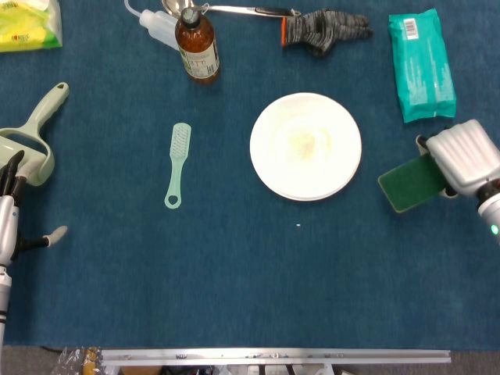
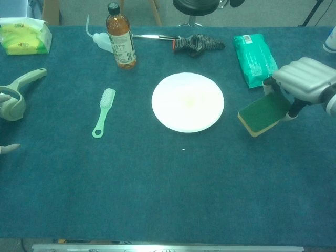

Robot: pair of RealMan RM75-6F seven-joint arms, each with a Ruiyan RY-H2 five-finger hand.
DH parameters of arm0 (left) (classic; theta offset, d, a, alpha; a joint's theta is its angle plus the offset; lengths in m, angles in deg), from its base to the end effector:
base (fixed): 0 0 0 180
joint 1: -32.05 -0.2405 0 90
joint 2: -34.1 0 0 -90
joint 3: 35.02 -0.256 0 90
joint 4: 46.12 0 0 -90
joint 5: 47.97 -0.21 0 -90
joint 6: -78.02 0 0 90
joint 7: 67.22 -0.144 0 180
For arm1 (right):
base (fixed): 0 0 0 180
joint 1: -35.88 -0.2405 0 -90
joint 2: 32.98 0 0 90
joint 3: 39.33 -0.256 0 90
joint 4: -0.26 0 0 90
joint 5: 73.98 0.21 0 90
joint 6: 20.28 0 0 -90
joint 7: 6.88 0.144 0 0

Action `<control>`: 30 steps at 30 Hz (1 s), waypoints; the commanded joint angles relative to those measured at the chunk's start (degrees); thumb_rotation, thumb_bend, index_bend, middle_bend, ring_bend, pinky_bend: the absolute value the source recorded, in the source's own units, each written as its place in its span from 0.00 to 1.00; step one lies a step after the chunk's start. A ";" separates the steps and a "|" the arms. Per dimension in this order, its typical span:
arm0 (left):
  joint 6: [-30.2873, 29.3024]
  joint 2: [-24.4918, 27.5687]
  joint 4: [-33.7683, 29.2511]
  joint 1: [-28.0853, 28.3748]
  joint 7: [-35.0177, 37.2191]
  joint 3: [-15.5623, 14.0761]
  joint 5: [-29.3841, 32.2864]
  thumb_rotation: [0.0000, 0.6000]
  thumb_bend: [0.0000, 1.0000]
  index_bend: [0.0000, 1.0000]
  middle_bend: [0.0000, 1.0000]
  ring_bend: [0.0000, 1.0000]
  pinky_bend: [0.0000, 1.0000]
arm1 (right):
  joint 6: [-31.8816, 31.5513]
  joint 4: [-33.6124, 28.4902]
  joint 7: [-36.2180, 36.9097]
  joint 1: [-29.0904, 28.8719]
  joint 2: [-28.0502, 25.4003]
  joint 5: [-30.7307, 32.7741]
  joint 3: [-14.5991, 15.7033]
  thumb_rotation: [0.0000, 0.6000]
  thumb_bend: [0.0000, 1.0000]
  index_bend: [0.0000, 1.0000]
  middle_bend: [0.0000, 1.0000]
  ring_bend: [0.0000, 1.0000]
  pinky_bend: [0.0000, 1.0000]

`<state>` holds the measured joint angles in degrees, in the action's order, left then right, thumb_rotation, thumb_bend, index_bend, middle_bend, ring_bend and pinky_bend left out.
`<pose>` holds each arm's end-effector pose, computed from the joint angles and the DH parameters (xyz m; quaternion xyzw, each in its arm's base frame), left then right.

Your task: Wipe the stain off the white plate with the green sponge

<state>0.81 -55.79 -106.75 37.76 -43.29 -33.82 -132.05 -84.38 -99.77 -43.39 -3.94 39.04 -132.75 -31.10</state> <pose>-0.3714 0.1818 0.0405 -0.5287 -0.5309 -0.4204 0.5117 -0.2257 -0.2786 0.0462 0.8047 -0.2938 0.1849 0.4816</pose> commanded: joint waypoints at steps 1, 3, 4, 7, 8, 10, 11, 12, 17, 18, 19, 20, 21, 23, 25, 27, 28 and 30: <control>0.01 0.01 -0.05 0.00 -0.05 -0.02 0.05 1.00 0.09 0.11 0.00 0.04 0.28 | 0.79 0.65 0.40 0.65 0.30 -0.16 -0.14 1.00 0.00 0.57 0.62 0.52 0.57; -0.06 0.03 -0.12 0.01 -0.08 -0.01 0.05 1.00 0.09 0.11 0.00 0.04 0.28 | 1.43 1.02 0.61 1.06 0.41 -0.21 -0.23 1.00 0.00 0.57 0.62 0.52 0.57; -0.05 0.04 -0.14 0.02 -0.09 -0.03 0.05 1.00 0.09 0.11 0.00 0.04 0.28 | 1.70 1.17 0.62 1.23 0.46 -0.22 -0.22 1.00 0.00 0.57 0.62 0.52 0.57; 0.00 0.01 -0.15 0.07 -0.11 -0.06 0.05 1.00 0.09 0.11 0.00 0.04 0.28 | 2.49 1.59 0.56 1.77 0.65 -0.13 -0.29 1.00 0.00 0.57 0.62 0.52 0.57; 0.02 0.00 -0.14 0.09 -0.11 -0.06 0.06 1.00 0.09 0.11 0.00 0.04 0.28 | 2.74 1.72 0.58 1.92 0.71 -0.05 -0.32 1.00 0.00 0.57 0.62 0.52 0.57; 0.04 0.03 -0.23 0.18 -0.21 0.02 0.10 1.00 0.09 0.11 0.00 0.04 0.28 | 3.33 2.07 0.43 2.23 0.83 0.24 -0.35 1.00 0.00 0.57 0.61 0.51 0.57; 0.04 0.02 -0.22 0.12 -0.18 -0.04 0.13 1.00 0.09 0.11 0.00 0.04 0.28 | 3.60 2.21 0.33 2.36 0.88 0.41 -0.35 1.00 0.00 0.56 0.60 0.51 0.57; 0.02 0.00 -0.21 0.10 -0.18 -0.06 0.13 1.00 0.09 0.11 0.00 0.04 0.28 | 3.91 2.34 0.19 2.46 0.91 0.65 -0.34 1.00 0.00 0.53 0.58 0.50 0.57; 0.07 0.00 -0.26 0.17 -0.29 -0.10 0.14 1.00 0.09 0.11 0.00 0.04 0.28 | 5.55 2.13 -0.95 2.71 0.59 2.55 -0.42 1.00 0.00 0.26 0.42 0.40 0.57; 0.12 0.01 -0.26 0.16 -0.29 -0.10 0.19 1.00 0.09 0.11 0.00 0.04 0.28 | 5.78 1.99 -1.12 2.74 0.49 2.92 -0.46 1.00 0.00 0.20 0.38 0.38 0.57; 0.10 0.03 -0.27 0.17 -0.29 -0.08 0.21 1.00 0.09 0.11 0.00 0.04 0.28 | 6.09 1.75 -1.44 2.72 0.31 3.51 -0.53 1.00 0.00 0.14 0.33 0.35 0.57; 0.08 0.05 -0.30 0.17 -0.31 -0.08 0.20 1.00 0.09 0.11 0.00 0.04 0.28 | 6.27 1.57 -1.80 2.69 0.18 4.00 -0.58 1.00 0.00 0.10 0.30 0.33 0.57; 0.07 0.05 -0.30 0.17 -0.28 -0.09 0.20 1.00 0.09 0.11 0.00 0.04 0.28 | 6.36 1.38 -2.18 2.66 0.09 4.43 -0.63 1.00 0.00 0.05 0.26 0.31 0.57; 0.05 0.05 -0.29 0.19 -0.26 -0.11 0.16 1.00 0.09 0.11 0.00 0.04 0.28 | 6.33 0.97 -3.22 2.64 -0.06 5.39 -0.70 1.00 0.00 0.00 0.18 0.27 0.57; 0.03 0.06 -0.38 0.24 -0.30 -0.11 0.12 1.00 0.09 0.11 0.00 0.04 0.28 | 6.51 0.25 -3.33 2.69 -0.31 6.45 -1.00 1.00 0.00 0.00 0.11 0.24 0.57; -0.02 0.14 -0.49 0.26 -0.32 -0.11 0.09 1.00 0.09 0.11 0.00 0.04 0.28 | 6.60 -0.52 -2.86 2.76 -0.74 6.98 -1.40 1.00 0.00 0.00 0.06 0.21 0.57; -0.09 0.18 -0.54 0.28 -0.36 -0.10 0.06 1.00 0.09 0.11 0.00 0.04 0.28 | 6.56 -1.09 -2.07 2.90 -1.15 6.86 -1.76 1.00 0.00 0.00 0.04 0.20 0.57; -0.18 0.26 -0.69 0.33 -0.42 -0.01 0.06 1.00 0.09 0.11 0.00 0.04 0.28 | 6.01 -1.82 -0.21 3.34 -1.91 5.80 -2.50 1.00 0.00 0.00 0.03 0.19 0.57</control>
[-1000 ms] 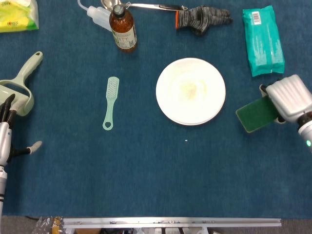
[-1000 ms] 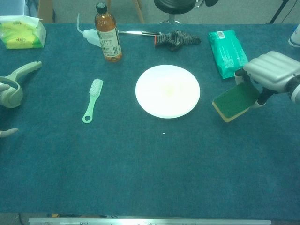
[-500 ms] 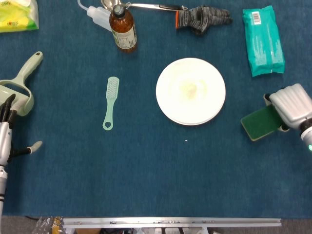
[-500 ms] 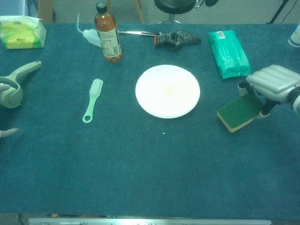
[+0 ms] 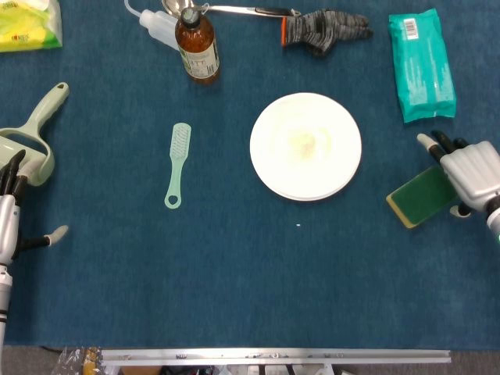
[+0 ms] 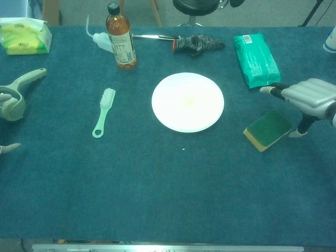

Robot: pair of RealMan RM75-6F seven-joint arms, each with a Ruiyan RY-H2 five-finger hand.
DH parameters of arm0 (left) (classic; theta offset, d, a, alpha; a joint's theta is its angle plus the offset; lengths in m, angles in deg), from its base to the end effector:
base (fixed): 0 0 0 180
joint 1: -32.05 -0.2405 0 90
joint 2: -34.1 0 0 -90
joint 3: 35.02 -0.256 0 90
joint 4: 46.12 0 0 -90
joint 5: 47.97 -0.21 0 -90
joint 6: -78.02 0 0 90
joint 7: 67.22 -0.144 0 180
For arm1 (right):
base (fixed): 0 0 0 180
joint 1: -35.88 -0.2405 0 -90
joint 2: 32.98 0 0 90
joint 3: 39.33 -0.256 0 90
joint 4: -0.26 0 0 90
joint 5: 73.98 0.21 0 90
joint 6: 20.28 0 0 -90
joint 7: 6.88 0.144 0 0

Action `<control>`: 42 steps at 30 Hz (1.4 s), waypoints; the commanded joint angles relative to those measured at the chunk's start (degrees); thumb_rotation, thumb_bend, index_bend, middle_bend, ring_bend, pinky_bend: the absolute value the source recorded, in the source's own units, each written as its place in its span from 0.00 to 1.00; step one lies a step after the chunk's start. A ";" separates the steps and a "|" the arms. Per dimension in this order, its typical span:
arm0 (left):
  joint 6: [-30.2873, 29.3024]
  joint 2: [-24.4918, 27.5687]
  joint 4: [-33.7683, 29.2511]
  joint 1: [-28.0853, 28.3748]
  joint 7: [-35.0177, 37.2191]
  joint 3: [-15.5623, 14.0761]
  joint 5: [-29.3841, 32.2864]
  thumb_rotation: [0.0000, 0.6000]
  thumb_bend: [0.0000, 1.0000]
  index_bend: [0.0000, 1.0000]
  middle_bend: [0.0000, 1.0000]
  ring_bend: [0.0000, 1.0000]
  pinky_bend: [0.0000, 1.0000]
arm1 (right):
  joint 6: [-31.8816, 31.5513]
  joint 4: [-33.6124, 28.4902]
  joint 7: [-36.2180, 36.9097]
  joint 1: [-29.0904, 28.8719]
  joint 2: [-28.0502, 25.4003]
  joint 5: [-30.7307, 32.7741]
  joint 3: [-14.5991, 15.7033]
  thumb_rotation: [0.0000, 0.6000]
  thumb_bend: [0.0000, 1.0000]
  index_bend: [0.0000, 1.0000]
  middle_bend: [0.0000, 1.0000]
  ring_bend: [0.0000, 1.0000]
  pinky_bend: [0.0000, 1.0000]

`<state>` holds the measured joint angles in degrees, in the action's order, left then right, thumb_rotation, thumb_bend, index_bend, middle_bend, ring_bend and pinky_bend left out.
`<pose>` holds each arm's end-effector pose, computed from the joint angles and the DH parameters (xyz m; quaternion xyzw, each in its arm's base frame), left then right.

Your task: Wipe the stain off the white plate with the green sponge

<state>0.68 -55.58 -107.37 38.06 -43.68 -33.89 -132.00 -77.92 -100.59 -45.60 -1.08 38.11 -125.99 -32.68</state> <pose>-0.3689 0.1834 0.0407 -0.5305 -0.5293 -0.4221 0.5101 -0.2506 -0.2649 0.0411 0.7969 -0.3577 0.1257 0.4703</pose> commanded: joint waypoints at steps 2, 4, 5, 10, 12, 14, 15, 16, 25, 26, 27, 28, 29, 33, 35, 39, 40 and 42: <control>-0.21 0.12 -0.27 0.16 -0.27 0.10 -0.16 1.00 0.09 0.11 0.00 0.04 0.28 | -2.09 -1.20 3.56 1.26 -1.85 -2.94 -1.57 1.00 0.00 0.00 0.02 0.18 0.57; -0.57 0.58 -0.73 0.30 -0.53 0.21 -0.41 1.00 0.09 0.11 0.00 0.04 0.28 | -4.76 -0.73 4.57 2.35 -2.34 -5.58 -2.12 1.00 0.00 0.00 0.03 0.18 0.57; -0.70 0.80 -1.06 0.44 -0.74 0.34 -0.49 1.00 0.09 0.11 0.00 0.04 0.28 | -6.21 -0.46 4.89 2.94 -2.43 -6.65 -2.37 1.00 0.00 0.00 0.03 0.18 0.57; -2.31 1.88 -3.02 1.01 -1.64 0.96 -1.43 1.00 0.09 0.11 0.00 0.04 0.28 | -13.08 0.31 9.35 6.73 -3.89 -11.84 -3.75 1.00 0.00 0.00 0.10 0.18 0.53; -3.05 2.24 -3.79 1.35 -1.84 1.24 -1.99 1.00 0.09 0.11 0.00 0.04 0.28 | -15.60 0.09 10.82 8.26 -4.74 -13.15 -4.20 1.00 0.00 0.00 0.13 0.18 0.52; -3.96 2.52 -4.50 1.79 -2.33 1.69 -2.59 1.00 0.09 0.11 0.00 0.04 0.28 | -18.26 -0.53 12.28 10.08 -5.96 -14.21 -4.44 1.00 0.00 0.00 0.16 0.18 0.52; -4.67 2.59 -4.94 2.01 -2.70 2.03 -2.91 1.00 0.09 0.11 0.00 0.04 0.28 | -20.01 -1.07 12.85 11.33 -6.77 -14.93 -4.43 1.00 0.00 0.00 0.17 0.18 0.52; -5.13 2.61 -5.25 2.16 -3.00 2.23 -3.12 1.00 0.09 0.11 0.00 0.04 0.28 | -21.21 -1.49 13.21 12.25 -7.39 -15.36 -4.40 1.00 0.00 0.00 0.17 0.18 0.52; -6.42 3.57 -9.34 3.68 -7.35 3.75 -3.43 1.00 0.09 0.11 0.00 0.04 0.28 | -32.03 -3.65 16.77 22.49 -10.84 -18.89 -2.74 1.00 0.00 0.02 0.22 0.18 0.51; -6.60 3.56 -9.63 3.74 -7.79 3.84 -3.42 1.00 0.09 0.11 0.00 0.04 0.28 | -32.92 -3.46 17.51 23.60 -10.81 -19.09 -2.55 1.00 0.00 0.03 0.22 0.18 0.51; -6.80 3.56 -9.97 3.81 -8.37 3.90 -3.46 1.00 0.09 0.11 0.00 0.04 0.28 | -34.05 -3.02 18.58 25.06 -10.61 -19.32 -2.35 1.00 0.00 0.03 0.22 0.18 0.51; -6.90 3.58 -10.18 3.86 -8.80 3.95 -3.43 1.00 0.09 0.11 0.00 0.04 0.28 | -34.83 -2.64 19.40 26.13 -10.39 -19.46 -2.21 1.00 0.00 0.04 0.22 0.18 0.51; -7.00 3.59 -10.38 3.89 -9.22 3.98 -3.41 1.00 0.09 0.11 0.00 0.04 0.28 | -35.57 -2.24 20.09 27.17 -10.12 -19.52 -2.10 1.00 0.00 0.04 0.23 0.18 0.51; -7.67 3.80 -11.17 3.78 -10.74 4.14 -3.14 1.00 0.09 0.11 0.00 0.04 0.28 | -38.56 -0.10 21.29 31.51 -8.07 -20.25 -1.38 1.00 0.00 0.04 0.23 0.18 0.51; -8.06 3.82 -11.42 3.60 -11.11 4.17 -3.00 1.00 0.09 0.11 0.00 0.04 0.28 | -39.76 0.46 21.35 33.25 -7.04 -20.14 -1.31 1.00 0.00 0.04 0.23 0.18 0.51; -8.83 3.62 -11.42 3.14 -11.43 4.00 -2.83 1.00 0.09 0.11 0.00 0.04 0.28 | -42.07 1.98 22.53 36.83 -4.87 -19.70 -1.56 1.00 0.00 0.04 0.23 0.18 0.51; -8.97 3.52 -11.28 3.03 -11.54 3.94 -2.76 1.00 0.09 0.11 0.00 0.04 0.28 | -42.51 2.59 23.03 37.82 -4.30 -19.39 -1.70 1.00 0.00 0.04 0.23 0.18 0.51; -9.04 3.36 -11.03 2.91 -11.98 3.82 -2.66 1.00 0.09 0.11 0.00 0.04 0.28 | -43.04 3.37 24.01 39.27 -3.58 -18.75 -2.03 1.00 0.00 0.04 0.23 0.18 0.51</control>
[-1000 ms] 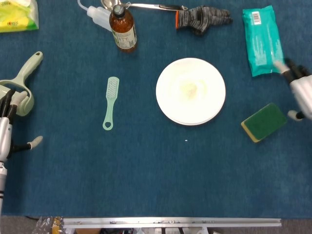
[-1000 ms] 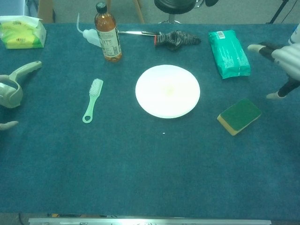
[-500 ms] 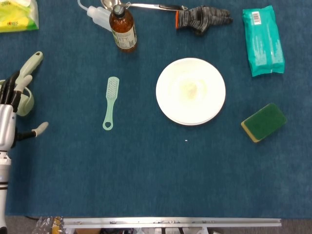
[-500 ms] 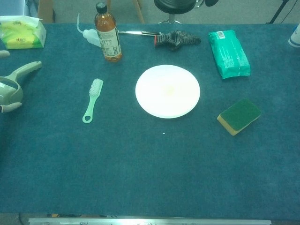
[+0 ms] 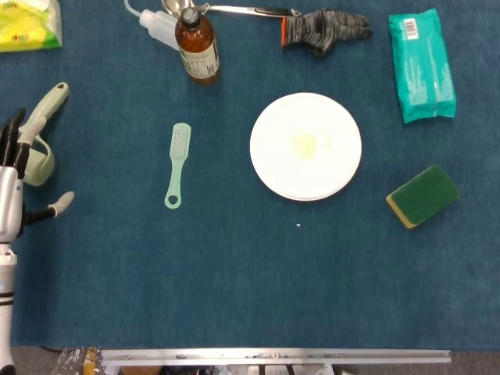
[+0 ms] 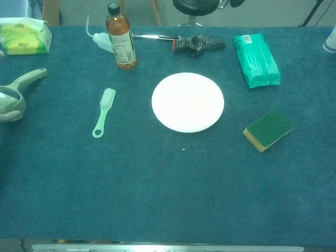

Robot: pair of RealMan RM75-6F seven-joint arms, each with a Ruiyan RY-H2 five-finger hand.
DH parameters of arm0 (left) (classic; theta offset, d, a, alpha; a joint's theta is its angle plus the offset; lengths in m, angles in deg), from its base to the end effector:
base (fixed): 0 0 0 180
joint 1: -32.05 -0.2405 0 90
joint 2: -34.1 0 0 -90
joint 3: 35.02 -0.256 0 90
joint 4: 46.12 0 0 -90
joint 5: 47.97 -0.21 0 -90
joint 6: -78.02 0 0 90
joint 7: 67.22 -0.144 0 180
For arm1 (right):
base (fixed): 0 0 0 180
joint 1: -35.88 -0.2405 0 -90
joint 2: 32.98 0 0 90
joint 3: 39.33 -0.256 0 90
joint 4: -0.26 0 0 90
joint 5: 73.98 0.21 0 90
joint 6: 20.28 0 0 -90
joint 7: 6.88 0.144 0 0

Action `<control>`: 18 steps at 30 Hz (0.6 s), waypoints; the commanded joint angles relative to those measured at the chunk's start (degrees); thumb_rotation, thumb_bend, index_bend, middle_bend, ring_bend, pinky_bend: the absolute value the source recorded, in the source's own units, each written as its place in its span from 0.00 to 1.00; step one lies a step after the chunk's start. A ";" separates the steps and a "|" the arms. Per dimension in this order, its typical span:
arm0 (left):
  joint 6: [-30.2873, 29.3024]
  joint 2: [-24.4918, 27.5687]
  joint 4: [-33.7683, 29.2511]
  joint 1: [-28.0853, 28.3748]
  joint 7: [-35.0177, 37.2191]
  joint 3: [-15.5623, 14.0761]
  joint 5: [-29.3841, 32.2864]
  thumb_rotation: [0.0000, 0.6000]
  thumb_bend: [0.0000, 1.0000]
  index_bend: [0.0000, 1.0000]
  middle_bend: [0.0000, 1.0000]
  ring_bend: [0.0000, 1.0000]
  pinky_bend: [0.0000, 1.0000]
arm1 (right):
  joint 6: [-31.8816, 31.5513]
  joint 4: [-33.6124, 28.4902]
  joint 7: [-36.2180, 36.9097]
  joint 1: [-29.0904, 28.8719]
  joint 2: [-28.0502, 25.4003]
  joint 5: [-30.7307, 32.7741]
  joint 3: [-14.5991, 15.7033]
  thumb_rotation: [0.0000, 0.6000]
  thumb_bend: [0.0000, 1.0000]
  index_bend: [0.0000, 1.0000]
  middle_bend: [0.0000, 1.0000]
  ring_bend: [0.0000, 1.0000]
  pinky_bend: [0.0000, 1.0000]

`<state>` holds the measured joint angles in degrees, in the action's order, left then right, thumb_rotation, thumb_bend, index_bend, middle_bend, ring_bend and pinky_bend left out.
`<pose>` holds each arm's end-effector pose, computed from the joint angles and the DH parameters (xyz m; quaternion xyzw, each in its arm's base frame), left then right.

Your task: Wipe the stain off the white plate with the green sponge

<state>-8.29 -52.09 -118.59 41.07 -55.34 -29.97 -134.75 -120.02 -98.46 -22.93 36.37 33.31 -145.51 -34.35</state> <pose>-0.3124 0.2127 0.0696 -0.5440 -0.4243 -0.4934 0.5297 -0.3312 -0.1148 0.1657 0.5091 -0.3951 0.2637 0.7178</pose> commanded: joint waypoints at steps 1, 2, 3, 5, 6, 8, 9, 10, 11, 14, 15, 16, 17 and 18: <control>-0.08 -0.25 0.32 -0.14 -0.54 -0.11 0.22 1.00 0.09 0.11 0.00 0.04 0.28 | -1.34 1.76 2.36 2.72 1.63 1.12 -0.73 1.00 0.00 0.04 0.23 0.18 0.51; -0.10 -0.34 0.40 -0.16 -0.61 -0.13 0.26 1.00 0.09 0.11 0.00 0.04 0.28 | -1.57 2.20 3.16 3.36 1.90 1.33 -1.00 1.00 0.00 0.04 0.24 0.18 0.51; -0.06 -0.41 0.47 -0.16 -0.56 -0.16 0.30 1.00 0.09 0.11 0.00 0.04 0.28 | -1.69 2.63 3.95 3.91 2.11 1.51 -1.26 1.00 0.00 0.04 0.24 0.18 0.51; 0.01 -0.49 0.59 -0.08 -0.50 -0.16 0.32 1.00 0.09 0.11 0.00 0.04 0.28 | -1.65 3.48 5.29 4.89 2.40 1.80 -1.83 1.00 0.00 0.04 0.24 0.18 0.51; -0.05 -0.52 0.63 -0.07 -0.52 -0.22 0.25 1.00 0.09 0.11 0.00 0.04 0.28 | -1.63 3.81 5.70 5.28 2.50 1.67 -2.07 1.00 0.00 0.04 0.24 0.18 0.51; -0.15 -0.55 0.64 -0.03 -0.47 -0.26 0.13 1.00 0.09 0.11 0.00 0.04 0.28 | -1.71 4.04 5.73 5.73 2.60 1.08 -2.27 1.00 0.00 0.04 0.24 0.18 0.51; -0.29 -0.57 0.63 -0.03 -0.51 -0.29 0.03 1.00 0.09 0.11 0.00 0.04 0.28 | -1.84 4.04 5.64 6.01 2.65 0.56 -2.37 1.00 0.00 0.05 0.24 0.18 0.51; -0.37 -0.58 0.63 -0.03 -0.44 -0.29 -0.02 1.00 0.09 0.11 0.00 0.04 0.28 | -1.98 3.96 5.57 6.24 2.66 0.25 -2.45 1.00 0.00 0.05 0.24 0.18 0.51; -0.40 -0.59 0.62 -0.01 -0.31 -0.28 -0.04 1.00 0.09 0.11 0.00 0.04 0.28 | -2.19 3.86 5.47 6.53 2.65 0.04 -2.58 1.00 0.00 0.05 0.24 0.18 0.51; -0.56 -0.67 0.67 -0.05 -0.15 -0.36 -0.10 1.00 0.09 0.11 0.00 0.04 0.28 | -3.51 3.57 5.83 8.04 2.65 -0.01 -3.22 1.00 0.00 0.05 0.24 0.18 0.51; -0.64 -0.69 0.68 -0.07 -0.10 -0.41 -0.17 1.00 0.09 0.11 0.00 0.04 0.28 | -3.92 3.60 6.21 8.59 2.73 0.09 -3.42 1.00 0.00 0.05 0.24 0.18 0.51; -0.68 -0.72 0.74 -0.11 -0.01 -0.47 -0.18 1.00 0.09 0.11 0.00 0.04 0.28 | -4.22 3.75 6.78 9.29 2.84 0.32 -3.63 1.00 0.00 0.05 0.24 0.18 0.51; -0.70 -0.76 0.83 -0.13 0.06 -0.49 -0.17 1.00 0.09 0.11 0.00 0.04 0.28 | -4.27 3.96 7.17 9.76 2.94 0.51 -3.74 1.00 0.00 0.05 0.24 0.18 0.51; -0.75 -0.82 0.93 -0.15 0.10 -0.50 -0.16 1.00 0.09 0.11 0.00 0.04 0.28 | -4.15 4.28 7.67 10.27 3.06 0.77 -3.88 1.00 0.00 0.05 0.24 0.18 0.51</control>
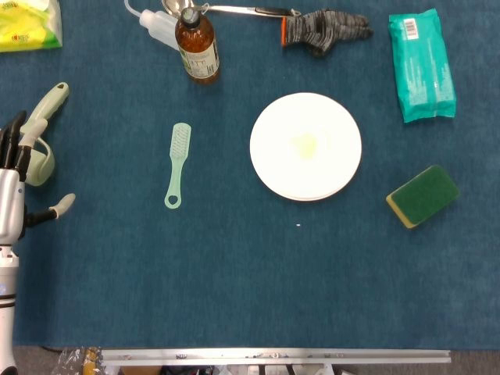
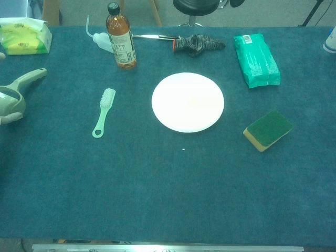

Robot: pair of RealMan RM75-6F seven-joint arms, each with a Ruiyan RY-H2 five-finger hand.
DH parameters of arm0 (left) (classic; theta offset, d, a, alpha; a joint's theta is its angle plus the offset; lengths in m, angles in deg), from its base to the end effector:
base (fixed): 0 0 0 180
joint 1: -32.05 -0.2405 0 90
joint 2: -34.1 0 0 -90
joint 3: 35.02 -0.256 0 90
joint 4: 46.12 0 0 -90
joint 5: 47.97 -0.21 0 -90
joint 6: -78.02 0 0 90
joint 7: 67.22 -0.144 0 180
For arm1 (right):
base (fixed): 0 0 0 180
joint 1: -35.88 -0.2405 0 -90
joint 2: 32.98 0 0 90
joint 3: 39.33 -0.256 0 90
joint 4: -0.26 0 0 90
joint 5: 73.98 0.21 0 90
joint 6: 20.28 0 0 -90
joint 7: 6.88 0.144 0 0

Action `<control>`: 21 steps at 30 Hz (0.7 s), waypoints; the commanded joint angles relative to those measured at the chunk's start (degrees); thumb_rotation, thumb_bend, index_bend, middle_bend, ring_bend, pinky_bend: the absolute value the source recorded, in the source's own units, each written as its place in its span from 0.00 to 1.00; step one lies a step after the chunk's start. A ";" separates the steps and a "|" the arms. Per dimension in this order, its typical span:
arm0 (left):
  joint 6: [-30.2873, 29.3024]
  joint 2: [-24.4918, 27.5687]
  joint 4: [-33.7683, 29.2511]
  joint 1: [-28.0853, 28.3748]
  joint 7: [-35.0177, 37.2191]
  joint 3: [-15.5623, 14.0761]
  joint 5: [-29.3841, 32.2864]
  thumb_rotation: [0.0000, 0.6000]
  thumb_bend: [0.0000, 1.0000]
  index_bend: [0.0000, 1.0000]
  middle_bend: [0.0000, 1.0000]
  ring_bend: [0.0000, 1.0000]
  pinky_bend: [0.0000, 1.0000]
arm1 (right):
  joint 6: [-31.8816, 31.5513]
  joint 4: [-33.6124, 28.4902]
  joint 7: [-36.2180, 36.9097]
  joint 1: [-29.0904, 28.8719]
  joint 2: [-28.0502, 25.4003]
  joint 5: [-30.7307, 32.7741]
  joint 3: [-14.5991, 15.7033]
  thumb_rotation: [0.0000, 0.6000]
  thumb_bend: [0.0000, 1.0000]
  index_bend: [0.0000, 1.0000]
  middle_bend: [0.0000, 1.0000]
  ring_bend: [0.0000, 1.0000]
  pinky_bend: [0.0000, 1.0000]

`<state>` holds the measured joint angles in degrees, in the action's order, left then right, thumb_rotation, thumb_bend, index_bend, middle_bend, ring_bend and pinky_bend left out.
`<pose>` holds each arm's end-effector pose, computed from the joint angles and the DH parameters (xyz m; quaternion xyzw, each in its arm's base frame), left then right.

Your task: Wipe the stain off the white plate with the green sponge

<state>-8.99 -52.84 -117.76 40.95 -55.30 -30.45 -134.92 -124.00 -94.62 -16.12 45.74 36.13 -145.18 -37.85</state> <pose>-0.3128 0.2103 0.0665 -0.5444 -0.4224 -0.4944 0.5298 -0.3492 -0.0690 0.1721 0.4241 -0.4173 0.2735 0.7558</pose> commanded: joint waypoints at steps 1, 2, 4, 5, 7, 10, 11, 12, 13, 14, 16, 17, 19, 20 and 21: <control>-0.11 -0.11 0.16 -0.03 0.07 -0.03 -0.01 1.00 0.09 0.11 0.00 0.04 0.28 | -0.03 0.67 1.23 1.21 0.31 0.57 -0.52 1.00 0.00 0.05 0.24 0.18 0.51; -0.12 -0.12 0.17 0.00 0.11 -0.02 -0.04 1.00 0.09 0.11 0.00 0.04 0.28 | 0.10 0.89 1.60 1.46 0.38 0.60 -0.68 1.00 0.00 0.05 0.24 0.18 0.51; -0.42 -0.09 0.07 -0.15 0.08 -0.17 -0.20 1.00 0.09 0.11 0.00 0.04 0.28 | 0.29 1.38 2.20 1.82 0.53 0.36 -1.11 1.00 0.00 0.05 0.25 0.18 0.51; -0.48 -0.09 0.05 -0.18 0.04 -0.19 -0.21 1.00 0.09 0.11 0.00 0.04 0.28 | 0.43 1.59 2.36 1.90 0.60 0.19 -1.28 1.00 0.00 0.05 0.25 0.18 0.51; -0.65 -0.07 -0.07 -0.30 0.06 -0.27 -0.23 1.00 0.09 0.11 0.00 0.04 0.28 | 0.93 1.91 2.66 1.97 0.70 -0.13 -1.67 1.00 0.00 0.06 0.25 0.18 0.51; -0.71 -0.09 -0.12 -0.41 0.13 -0.28 -0.10 1.00 0.09 0.11 0.00 0.04 0.28 | 1.98 2.31 3.05 1.87 0.90 -0.53 -2.19 1.00 0.00 0.05 0.25 0.18 0.51; -0.64 -0.09 -0.10 -0.40 0.16 -0.29 -0.06 1.00 0.09 0.11 0.00 0.04 0.28 | 2.43 2.44 3.05 1.77 0.96 -0.63 -2.30 1.00 0.00 0.05 0.25 0.18 0.51; -0.58 -0.09 -0.08 -0.39 0.16 -0.30 -0.03 1.00 0.09 0.11 0.00 0.04 0.28 | 2.93 2.56 3.01 1.66 1.03 -0.68 -2.39 1.00 0.00 0.06 0.25 0.18 0.51; -0.46 -0.09 -0.05 -0.35 0.20 -0.29 0.02 1.00 0.09 0.11 0.00 0.04 0.28 | 3.62 2.63 2.99 1.49 1.12 -0.75 -2.51 1.00 0.00 0.06 0.25 0.18 0.51; -0.38 -0.07 -0.03 -0.31 0.24 -0.27 0.05 1.00 0.09 0.11 0.00 0.04 0.28 | 4.14 2.63 3.07 1.38 1.16 -0.84 -2.57 1.00 0.00 0.06 0.25 0.18 0.51; -0.28 -0.04 0.01 -0.23 0.32 -0.25 0.07 1.00 0.09 0.11 0.00 0.04 0.28 | 5.16 2.45 3.71 1.20 1.11 -1.22 -2.70 1.00 0.00 0.06 0.25 0.18 0.51; -0.26 -0.02 0.03 -0.20 0.35 -0.24 0.06 1.00 0.09 0.11 0.00 0.04 0.28 | 5.50 2.37 3.99 1.16 1.06 -1.40 -2.75 1.00 0.00 0.06 0.25 0.18 0.51; -0.16 0.01 0.05 -0.14 0.48 -0.20 0.11 1.00 0.09 0.11 0.00 0.04 0.28 | 6.10 2.21 4.22 1.11 0.94 -1.77 -2.85 1.00 0.00 0.06 0.25 0.18 0.51; -0.19 0.03 0.09 -0.18 0.54 -0.23 0.11 1.00 0.09 0.11 0.00 0.04 0.28 | 6.27 2.18 4.20 1.10 0.92 -1.88 -2.92 1.00 0.00 0.06 0.25 0.18 0.51; -0.19 -0.03 0.19 -0.19 0.58 -0.26 0.12 1.00 0.09 0.11 0.00 0.04 0.28 | 6.47 2.14 4.16 1.10 0.92 -1.98 -3.04 1.00 0.00 0.06 0.25 0.18 0.51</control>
<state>-9.17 -52.85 -117.60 40.76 -54.73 -30.70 -134.81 -117.62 -92.44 -11.96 46.86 37.07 -147.08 -40.81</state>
